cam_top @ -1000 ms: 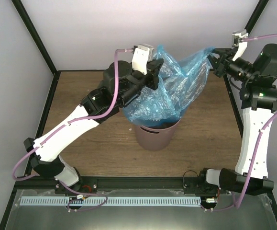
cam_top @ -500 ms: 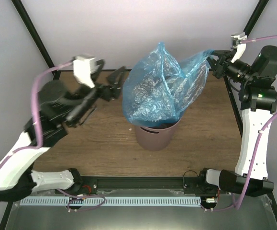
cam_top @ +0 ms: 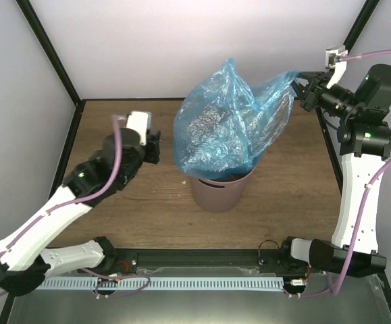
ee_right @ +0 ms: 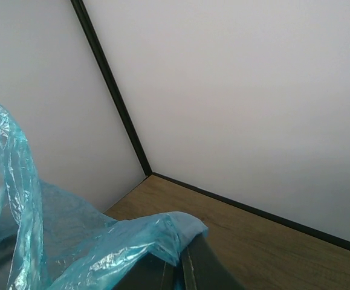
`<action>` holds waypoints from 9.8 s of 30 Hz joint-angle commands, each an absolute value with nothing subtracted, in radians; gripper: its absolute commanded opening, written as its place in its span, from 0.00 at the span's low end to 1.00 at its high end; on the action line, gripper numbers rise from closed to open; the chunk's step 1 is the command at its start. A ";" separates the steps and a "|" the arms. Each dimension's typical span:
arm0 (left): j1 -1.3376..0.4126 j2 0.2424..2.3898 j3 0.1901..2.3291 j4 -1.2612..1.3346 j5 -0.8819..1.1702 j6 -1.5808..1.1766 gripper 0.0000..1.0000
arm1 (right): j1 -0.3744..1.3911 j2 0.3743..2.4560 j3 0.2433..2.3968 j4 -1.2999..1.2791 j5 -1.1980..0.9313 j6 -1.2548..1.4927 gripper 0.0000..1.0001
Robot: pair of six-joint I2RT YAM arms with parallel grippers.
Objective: Put the trash bags into the trash bin
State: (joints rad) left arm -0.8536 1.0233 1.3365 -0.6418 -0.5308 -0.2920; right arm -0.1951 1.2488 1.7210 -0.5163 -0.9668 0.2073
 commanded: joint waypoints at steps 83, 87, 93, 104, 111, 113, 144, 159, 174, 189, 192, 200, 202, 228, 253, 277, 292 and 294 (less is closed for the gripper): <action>-0.984 1.479 1.755 -1.007 -0.039 -0.042 0.21 | -0.015 1.201 1.583 -0.505 -0.961 0.144 0.01; -0.946 1.543 1.737 -0.897 -0.059 -0.010 0.19 | -0.015 1.188 1.580 -0.515 -0.957 0.144 0.01; -0.895 1.552 1.715 -0.797 -0.068 -0.013 0.22 | -0.015 1.169 1.543 -0.500 -0.971 0.166 0.01; -0.896 1.300 1.621 -0.767 0.084 -0.136 0.59 | -0.015 1.160 1.509 -0.460 -0.987 0.188 0.01; -0.964 1.346 1.648 -0.621 0.137 -0.381 0.69 | -0.015 1.169 1.500 -0.436 -0.992 0.205 0.01; -1.014 1.379 1.685 -0.601 0.093 -0.409 0.70 | -0.015 1.173 1.501 -0.435 -0.989 0.205 0.01; -1.198 1.788 2.061 -0.793 -0.479 -0.529 0.42 | -0.015 1.170 1.470 -0.412 -0.989 0.216 0.01; -1.199 1.581 1.904 -0.752 -0.498 -0.507 0.04 | -0.025 1.173 1.470 -0.432 -0.979 0.205 0.01; -1.200 1.167 1.427 -0.524 -0.191 -0.471 0.19 | -0.029 1.151 1.506 -0.475 -0.911 0.175 0.01; -1.385 1.624 1.823 -0.750 -0.743 -0.629 0.67 | -0.029 1.193 1.594 -0.473 -0.973 0.206 0.01; -1.383 1.640 1.844 -0.792 -0.813 -0.684 0.67 | -0.029 1.186 1.598 -0.467 -0.979 0.216 0.01; -1.325 1.563 1.681 -0.599 -0.695 -0.640 0.66 | -0.029 1.174 1.592 -0.446 -0.997 0.246 0.01; -1.299 1.570 1.677 -0.568 -0.646 -0.639 0.67 | -0.029 1.165 1.579 -0.435 -0.997 0.252 0.01; -1.280 1.713 1.947 -0.786 -0.651 -0.587 0.04 | -0.029 1.143 1.559 -0.464 -0.981 0.239 0.01; -1.326 1.104 1.301 -0.721 -0.412 -0.756 0.04 | -0.043 0.959 1.469 -0.777 -0.720 -0.077 0.01; -1.310 1.064 1.099 -0.769 -0.654 -0.784 0.04 | -0.043 0.823 1.096 -0.760 -0.569 -0.156 0.01; -1.203 1.044 0.928 -0.644 -0.563 -0.712 0.04 | -0.043 0.815 0.988 -0.748 -0.564 -0.262 0.02; -1.170 1.062 0.917 -0.613 -0.530 -0.703 0.04 | -0.043 0.841 0.983 -0.736 -0.562 -0.280 0.04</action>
